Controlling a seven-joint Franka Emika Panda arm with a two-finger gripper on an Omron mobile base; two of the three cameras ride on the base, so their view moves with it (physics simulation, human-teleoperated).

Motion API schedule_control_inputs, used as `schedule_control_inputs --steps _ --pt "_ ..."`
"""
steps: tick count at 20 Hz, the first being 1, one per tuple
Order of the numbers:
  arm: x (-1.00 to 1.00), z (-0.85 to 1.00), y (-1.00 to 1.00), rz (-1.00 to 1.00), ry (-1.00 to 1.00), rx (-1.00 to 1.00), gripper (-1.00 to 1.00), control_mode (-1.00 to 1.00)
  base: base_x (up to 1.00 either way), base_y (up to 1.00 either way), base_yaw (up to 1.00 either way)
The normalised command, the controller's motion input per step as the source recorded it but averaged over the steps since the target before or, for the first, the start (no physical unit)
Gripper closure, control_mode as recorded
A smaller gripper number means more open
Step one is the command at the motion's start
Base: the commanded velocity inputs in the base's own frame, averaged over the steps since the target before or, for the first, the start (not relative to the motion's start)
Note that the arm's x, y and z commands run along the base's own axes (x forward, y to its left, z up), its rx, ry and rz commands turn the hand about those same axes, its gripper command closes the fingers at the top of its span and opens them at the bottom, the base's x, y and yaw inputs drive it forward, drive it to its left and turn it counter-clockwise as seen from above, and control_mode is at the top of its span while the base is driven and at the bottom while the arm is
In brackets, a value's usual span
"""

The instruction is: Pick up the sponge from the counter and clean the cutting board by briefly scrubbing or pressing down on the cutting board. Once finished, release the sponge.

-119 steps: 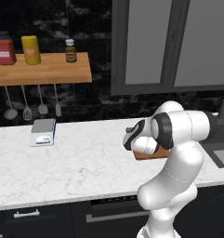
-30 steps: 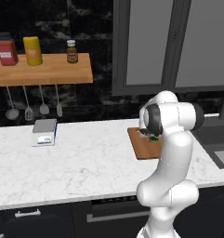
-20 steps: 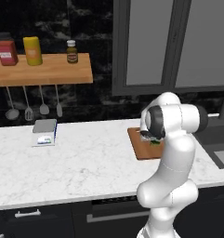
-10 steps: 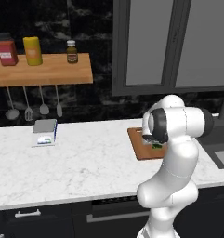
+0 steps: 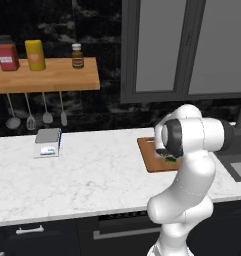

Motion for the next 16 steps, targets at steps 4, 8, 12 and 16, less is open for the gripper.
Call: schedule_control_inputs --steps 4,8,12,16 --pt "-1.00 -0.75 -0.33 0.01 0.00 0.00 1.00 -1.00 0.00 0.00 0.00" --pt "-0.87 -0.81 -0.43 -0.01 0.00 -0.03 1.00 -1.00 0.00 0.00 0.00" --pt "-0.13 -0.73 -0.30 -0.12 -0.22 -0.12 1.00 -1.00 0.00 0.00 0.00" --pt "0.00 -0.67 -0.21 -0.10 -0.36 -0.11 1.00 -1.00 0.00 0.00 0.00"
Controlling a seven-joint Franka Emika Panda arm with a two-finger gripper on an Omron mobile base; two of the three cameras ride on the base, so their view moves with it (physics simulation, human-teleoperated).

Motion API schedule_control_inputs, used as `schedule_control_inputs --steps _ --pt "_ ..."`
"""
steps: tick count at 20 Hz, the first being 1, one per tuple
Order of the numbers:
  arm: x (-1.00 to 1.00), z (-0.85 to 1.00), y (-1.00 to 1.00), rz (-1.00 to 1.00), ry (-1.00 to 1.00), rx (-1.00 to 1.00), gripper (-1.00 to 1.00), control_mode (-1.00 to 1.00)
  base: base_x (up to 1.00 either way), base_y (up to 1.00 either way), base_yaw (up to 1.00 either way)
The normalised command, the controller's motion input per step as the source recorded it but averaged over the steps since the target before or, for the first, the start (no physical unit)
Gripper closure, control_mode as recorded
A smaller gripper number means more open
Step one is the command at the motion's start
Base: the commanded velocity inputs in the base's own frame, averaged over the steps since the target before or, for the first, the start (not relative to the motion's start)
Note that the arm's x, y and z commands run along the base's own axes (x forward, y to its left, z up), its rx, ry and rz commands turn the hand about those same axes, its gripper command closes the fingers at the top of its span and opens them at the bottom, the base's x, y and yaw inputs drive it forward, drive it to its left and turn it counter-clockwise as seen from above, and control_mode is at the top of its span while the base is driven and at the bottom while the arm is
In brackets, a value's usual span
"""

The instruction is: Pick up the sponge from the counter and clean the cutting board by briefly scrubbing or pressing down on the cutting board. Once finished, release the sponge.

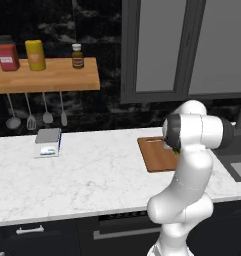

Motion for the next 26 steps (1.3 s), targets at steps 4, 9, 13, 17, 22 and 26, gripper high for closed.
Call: schedule_control_inputs --steps 4,9,13,17,22,26 --pt "0.00 -0.87 0.00 -0.06 -0.29 -0.09 1.00 -1.00 0.00 0.00 0.00" --pt "0.48 -0.08 0.00 -0.06 -0.03 0.01 1.00 -1.00 0.00 0.00 0.00" --pt "0.72 0.00 0.00 -0.02 0.00 0.00 1.00 -1.00 0.00 0.00 0.00" --pt "0.61 0.00 0.00 0.00 -0.07 0.00 1.00 -1.00 0.00 0.00 0.00" --pt "0.62 0.00 0.00 0.00 -0.13 0.04 1.00 -1.00 0.00 0.00 0.00" --pt "0.26 -0.13 0.02 0.00 -0.11 0.09 1.00 -1.00 0.00 0.00 0.00"
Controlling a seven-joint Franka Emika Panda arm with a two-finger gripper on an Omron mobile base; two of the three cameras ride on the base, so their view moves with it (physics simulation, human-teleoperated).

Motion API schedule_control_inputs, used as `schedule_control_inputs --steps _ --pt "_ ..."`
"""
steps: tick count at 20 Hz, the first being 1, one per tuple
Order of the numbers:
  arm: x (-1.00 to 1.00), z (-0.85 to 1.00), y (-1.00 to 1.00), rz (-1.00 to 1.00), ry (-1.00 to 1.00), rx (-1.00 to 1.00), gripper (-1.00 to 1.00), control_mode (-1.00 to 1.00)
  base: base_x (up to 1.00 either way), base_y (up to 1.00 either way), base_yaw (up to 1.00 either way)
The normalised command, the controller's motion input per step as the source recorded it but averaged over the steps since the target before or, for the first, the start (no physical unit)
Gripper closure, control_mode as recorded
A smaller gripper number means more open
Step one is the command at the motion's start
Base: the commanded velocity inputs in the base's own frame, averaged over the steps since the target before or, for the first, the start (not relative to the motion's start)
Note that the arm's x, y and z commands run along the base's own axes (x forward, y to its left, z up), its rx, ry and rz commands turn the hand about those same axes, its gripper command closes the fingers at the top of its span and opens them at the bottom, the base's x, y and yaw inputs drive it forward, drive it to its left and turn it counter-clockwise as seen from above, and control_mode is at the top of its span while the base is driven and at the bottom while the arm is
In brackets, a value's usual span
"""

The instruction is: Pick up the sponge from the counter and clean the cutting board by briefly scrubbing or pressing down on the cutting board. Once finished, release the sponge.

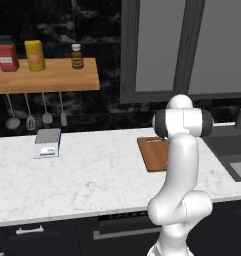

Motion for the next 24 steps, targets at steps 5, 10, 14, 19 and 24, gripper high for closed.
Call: schedule_control_inputs --steps 5,10,14,19,24 --pt "-0.35 -0.08 0.00 0.00 0.01 0.12 1.00 -1.00 0.00 0.00 0.00" --pt "-0.79 -0.01 0.00 0.00 0.04 0.02 1.00 -1.00 0.00 0.00 0.00" --pt "-0.96 -0.33 0.04 0.01 0.00 0.00 1.00 -1.00 0.00 0.00 0.00" --pt "-1.00 -0.70 0.42 0.02 -0.01 0.00 1.00 -1.00 0.00 0.00 0.00" --pt "-0.67 -0.87 0.58 0.02 0.00 -0.01 1.00 -1.00 0.00 0.00 0.00"
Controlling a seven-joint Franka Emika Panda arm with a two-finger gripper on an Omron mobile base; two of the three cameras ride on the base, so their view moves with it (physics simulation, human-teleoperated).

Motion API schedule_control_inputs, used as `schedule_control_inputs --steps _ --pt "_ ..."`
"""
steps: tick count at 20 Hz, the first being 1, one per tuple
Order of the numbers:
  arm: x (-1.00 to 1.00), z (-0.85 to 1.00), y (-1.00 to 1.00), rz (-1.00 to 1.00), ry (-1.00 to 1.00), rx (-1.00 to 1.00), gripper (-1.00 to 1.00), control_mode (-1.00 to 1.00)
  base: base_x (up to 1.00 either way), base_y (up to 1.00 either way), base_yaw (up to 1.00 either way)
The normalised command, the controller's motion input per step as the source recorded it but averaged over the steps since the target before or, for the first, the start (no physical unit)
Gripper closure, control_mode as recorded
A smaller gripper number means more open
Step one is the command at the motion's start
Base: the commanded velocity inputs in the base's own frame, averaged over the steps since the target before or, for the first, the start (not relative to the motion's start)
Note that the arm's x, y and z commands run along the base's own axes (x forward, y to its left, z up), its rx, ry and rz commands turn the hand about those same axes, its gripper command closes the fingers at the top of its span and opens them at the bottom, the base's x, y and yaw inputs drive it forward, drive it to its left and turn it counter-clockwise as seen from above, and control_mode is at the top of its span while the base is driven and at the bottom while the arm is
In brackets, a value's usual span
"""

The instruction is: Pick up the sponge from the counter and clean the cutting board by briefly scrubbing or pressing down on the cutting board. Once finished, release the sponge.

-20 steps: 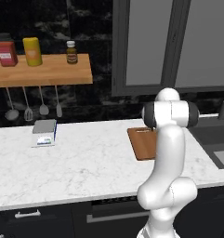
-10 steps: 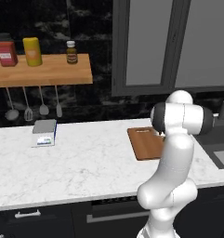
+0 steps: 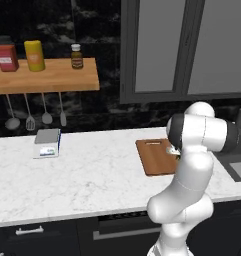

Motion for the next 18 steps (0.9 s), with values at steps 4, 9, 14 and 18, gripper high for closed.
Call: schedule_control_inputs --steps 4,9,14,18 --pt "-0.83 -0.06 0.28 0.03 0.04 0.00 1.00 -1.00 0.00 0.00 0.00" --pt "-0.56 0.09 0.41 0.03 0.08 -0.01 1.00 -1.00 0.00 0.00 0.00" --pt "0.22 -0.30 0.20 0.02 0.02 -0.09 1.00 -1.00 0.00 0.00 0.00" --pt "0.43 -0.11 0.17 0.05 0.02 0.00 -1.00 -1.00 0.00 0.00 0.00"
